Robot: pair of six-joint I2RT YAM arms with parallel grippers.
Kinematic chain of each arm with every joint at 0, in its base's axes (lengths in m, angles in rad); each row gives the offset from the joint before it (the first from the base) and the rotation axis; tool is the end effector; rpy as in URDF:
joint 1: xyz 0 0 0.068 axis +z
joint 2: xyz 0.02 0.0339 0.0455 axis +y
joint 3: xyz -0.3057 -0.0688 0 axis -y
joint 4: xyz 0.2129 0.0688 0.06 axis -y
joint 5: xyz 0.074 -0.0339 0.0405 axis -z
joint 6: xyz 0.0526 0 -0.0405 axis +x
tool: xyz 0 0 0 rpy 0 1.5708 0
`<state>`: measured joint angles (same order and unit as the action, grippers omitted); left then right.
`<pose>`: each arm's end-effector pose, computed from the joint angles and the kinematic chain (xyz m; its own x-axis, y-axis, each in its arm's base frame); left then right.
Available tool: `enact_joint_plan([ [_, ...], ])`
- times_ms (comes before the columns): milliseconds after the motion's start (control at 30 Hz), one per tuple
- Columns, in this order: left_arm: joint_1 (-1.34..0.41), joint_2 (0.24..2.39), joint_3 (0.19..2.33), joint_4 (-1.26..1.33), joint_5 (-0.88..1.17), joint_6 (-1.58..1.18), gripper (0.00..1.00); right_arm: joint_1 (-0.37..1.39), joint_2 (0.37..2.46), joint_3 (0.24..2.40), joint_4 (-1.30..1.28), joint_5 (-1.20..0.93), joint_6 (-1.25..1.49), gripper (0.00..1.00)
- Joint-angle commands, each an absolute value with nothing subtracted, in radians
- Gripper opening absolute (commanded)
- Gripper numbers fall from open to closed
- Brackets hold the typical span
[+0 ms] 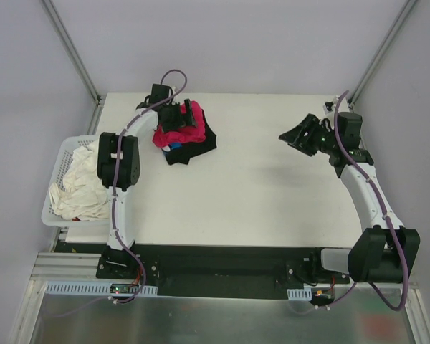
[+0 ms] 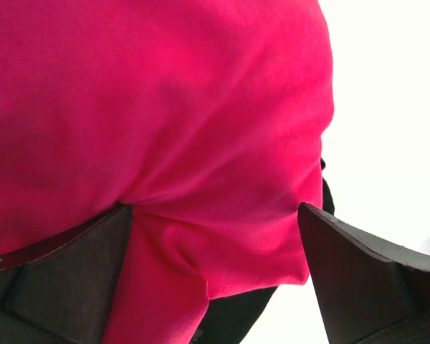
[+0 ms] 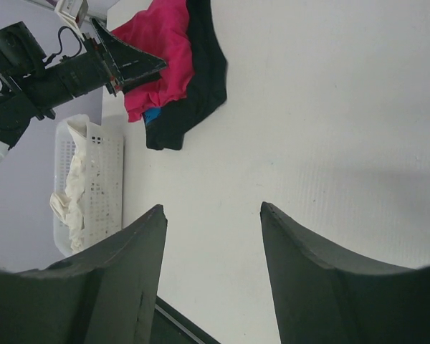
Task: Fold and stack the t-shirts
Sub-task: Put the neatly folded tshirt into the corner of the board with both arms
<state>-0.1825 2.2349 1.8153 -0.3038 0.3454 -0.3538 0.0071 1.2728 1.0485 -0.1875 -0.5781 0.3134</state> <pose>0.5080 -0.1119 0.2405 -0.7563 -0.1919 -0.6255 0.1688 0.8664 -0.4699 0.2591 0.0306 0.3696 -0.5370 0.2544 -0.8043 -0.3586 0.7942 0.4906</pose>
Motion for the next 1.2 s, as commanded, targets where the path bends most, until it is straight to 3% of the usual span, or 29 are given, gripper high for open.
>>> enact_joint_plan([
  [0,-0.098,2.252,1.891,-0.327,0.218,-0.409,0.99,0.003,1.235,1.032,-0.179,-0.612,0.322,0.58],
  [500,0.057,2.234,1.924,-0.339,0.127,-0.399,0.99,0.003,1.181,0.966,-0.199,-0.632,0.313,0.6],
  [667,0.067,2.22,1.896,-0.337,0.184,-0.405,0.99,0.002,1.174,0.973,-0.204,-0.635,0.314,0.6],
  [1167,-0.181,1.879,1.747,-0.339,0.273,-0.307,0.99,0.002,1.183,0.954,-0.169,-0.653,0.333,0.62],
])
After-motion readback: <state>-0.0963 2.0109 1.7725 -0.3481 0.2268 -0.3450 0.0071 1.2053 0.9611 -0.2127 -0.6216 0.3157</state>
